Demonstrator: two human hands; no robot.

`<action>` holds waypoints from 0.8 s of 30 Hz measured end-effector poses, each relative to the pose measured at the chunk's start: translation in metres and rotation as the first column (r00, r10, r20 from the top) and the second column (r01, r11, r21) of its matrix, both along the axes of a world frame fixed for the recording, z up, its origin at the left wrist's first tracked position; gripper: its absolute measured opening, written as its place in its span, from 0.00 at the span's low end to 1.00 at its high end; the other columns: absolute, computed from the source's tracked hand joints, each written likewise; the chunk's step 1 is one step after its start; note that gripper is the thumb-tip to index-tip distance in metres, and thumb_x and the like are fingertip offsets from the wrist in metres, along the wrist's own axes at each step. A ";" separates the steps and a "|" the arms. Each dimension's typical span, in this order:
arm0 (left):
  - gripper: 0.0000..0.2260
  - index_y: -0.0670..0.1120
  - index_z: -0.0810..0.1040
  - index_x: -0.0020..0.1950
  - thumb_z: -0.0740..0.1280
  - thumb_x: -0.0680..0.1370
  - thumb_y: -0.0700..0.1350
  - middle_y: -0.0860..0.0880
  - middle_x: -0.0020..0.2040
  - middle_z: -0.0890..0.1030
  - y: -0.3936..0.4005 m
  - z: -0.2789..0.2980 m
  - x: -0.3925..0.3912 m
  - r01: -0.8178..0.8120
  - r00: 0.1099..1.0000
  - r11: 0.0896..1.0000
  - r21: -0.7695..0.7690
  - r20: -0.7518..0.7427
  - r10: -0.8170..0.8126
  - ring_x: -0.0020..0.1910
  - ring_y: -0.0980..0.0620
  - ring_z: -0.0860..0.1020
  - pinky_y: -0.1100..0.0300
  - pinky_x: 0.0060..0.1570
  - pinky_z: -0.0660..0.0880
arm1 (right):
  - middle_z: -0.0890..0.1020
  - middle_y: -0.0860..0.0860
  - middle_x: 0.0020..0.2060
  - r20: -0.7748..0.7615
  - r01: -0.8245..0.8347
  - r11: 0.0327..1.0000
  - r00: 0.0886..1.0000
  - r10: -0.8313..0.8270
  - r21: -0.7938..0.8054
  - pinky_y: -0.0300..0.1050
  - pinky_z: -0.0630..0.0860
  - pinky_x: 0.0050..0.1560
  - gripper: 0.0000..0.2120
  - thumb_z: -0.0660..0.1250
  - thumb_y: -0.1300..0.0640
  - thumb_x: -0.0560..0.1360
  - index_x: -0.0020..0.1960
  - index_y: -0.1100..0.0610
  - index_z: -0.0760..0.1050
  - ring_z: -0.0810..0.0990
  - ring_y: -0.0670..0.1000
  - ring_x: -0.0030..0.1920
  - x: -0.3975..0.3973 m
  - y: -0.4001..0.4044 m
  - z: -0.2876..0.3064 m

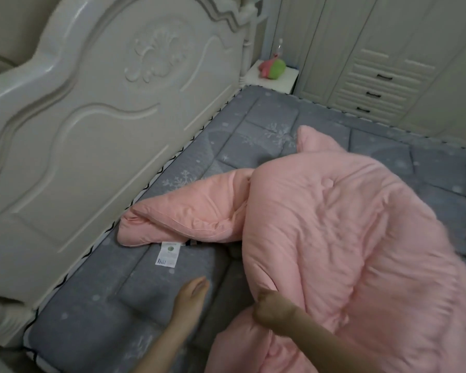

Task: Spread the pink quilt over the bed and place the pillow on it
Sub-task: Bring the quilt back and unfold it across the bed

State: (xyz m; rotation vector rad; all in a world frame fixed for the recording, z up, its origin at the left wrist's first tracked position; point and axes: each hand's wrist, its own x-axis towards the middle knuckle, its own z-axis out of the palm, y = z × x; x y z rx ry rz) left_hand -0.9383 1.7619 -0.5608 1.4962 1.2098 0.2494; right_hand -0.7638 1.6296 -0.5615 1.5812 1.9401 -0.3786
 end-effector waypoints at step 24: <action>0.25 0.47 0.79 0.59 0.58 0.71 0.60 0.54 0.63 0.75 -0.459 0.232 0.249 0.502 0.660 0.583 0.639 0.153 -0.735 0.63 0.59 0.72 0.72 0.64 0.62 | 0.80 0.46 0.56 0.389 0.618 0.635 0.502 -0.773 0.464 0.37 0.72 0.57 0.14 0.63 0.56 0.75 0.60 0.49 0.76 0.78 0.46 0.58 0.252 -0.694 0.324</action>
